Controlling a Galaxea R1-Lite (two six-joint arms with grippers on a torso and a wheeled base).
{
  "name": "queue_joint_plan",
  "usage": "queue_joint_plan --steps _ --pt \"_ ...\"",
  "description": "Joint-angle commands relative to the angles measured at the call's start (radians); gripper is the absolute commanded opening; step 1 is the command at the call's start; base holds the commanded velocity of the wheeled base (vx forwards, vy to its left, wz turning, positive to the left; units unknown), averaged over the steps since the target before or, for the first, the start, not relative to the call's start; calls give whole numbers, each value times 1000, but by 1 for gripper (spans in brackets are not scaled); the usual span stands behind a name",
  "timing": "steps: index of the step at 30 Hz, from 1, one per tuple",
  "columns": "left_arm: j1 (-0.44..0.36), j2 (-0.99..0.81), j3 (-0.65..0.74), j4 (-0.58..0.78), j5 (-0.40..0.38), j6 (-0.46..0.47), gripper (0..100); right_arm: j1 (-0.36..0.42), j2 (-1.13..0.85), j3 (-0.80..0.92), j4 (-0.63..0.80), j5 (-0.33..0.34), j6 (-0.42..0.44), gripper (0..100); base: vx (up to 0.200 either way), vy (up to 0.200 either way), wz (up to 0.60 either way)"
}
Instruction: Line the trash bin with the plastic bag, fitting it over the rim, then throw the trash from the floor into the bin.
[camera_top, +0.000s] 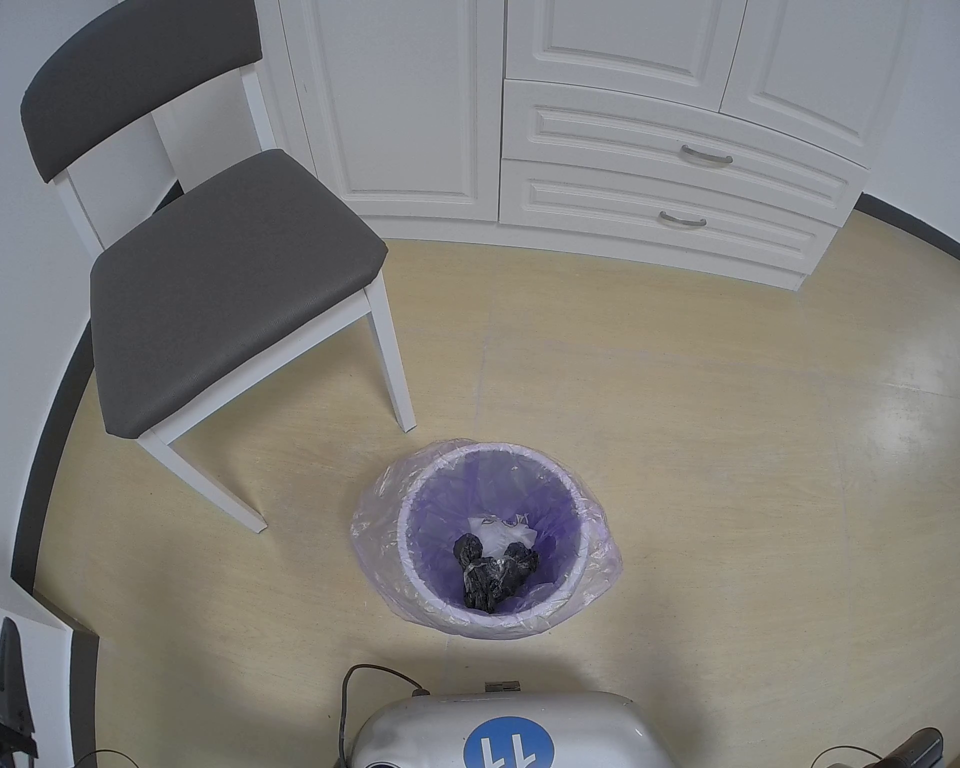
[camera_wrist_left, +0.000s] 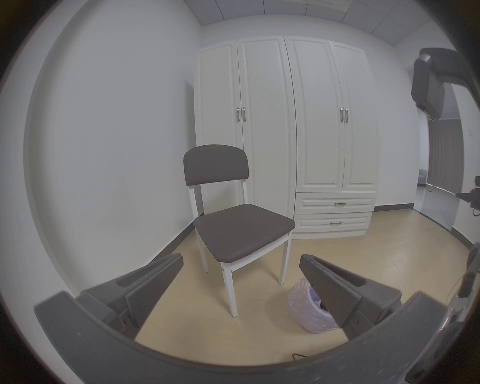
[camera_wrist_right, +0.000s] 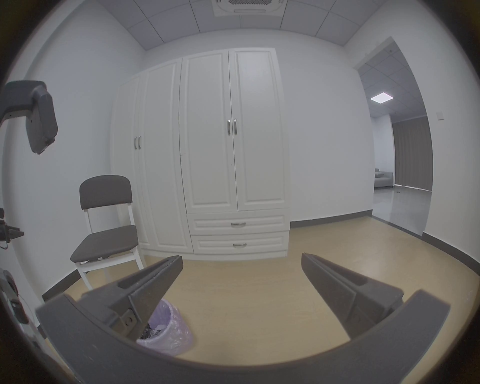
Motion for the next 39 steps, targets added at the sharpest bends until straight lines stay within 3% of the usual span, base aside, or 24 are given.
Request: queue_joint_plan --steps 1,4,7,11,20,29,34,36,39 --pt "0 -18 203 -161 -4 1 100 0 -11 145 -162 1 -31 100 0 0 0" --pt "0 -18 267 -214 -7 -2 100 0 -11 215 -234 7 -70 100 0 0 0" --pt "0 -18 278 -194 -2 -5 100 0 -11 225 -219 27 -76 100 0 0 0" --pt "0 -18 278 -158 5 -6 100 0 -11 225 -170 43 -76 100 0 0 0" --pt "0 -18 278 -3 -28 -31 100 0 -11 225 102 43 -76 100 0 0 0" --pt "0 -19 278 -13 -36 -29 100 0 -11 225 105 46 -73 100 0 0 0" --pt "0 -19 278 -13 -39 -28 100 0 -11 225 108 106 -77 100 0 0 0" --pt "-1 -19 276 -12 -42 -26 100 -1 -11 217 217 118 -74 100 0 0 0" --pt "-1 -19 276 -12 -50 -26 100 -1 -11 217 195 119 -74 100 0 0 0"
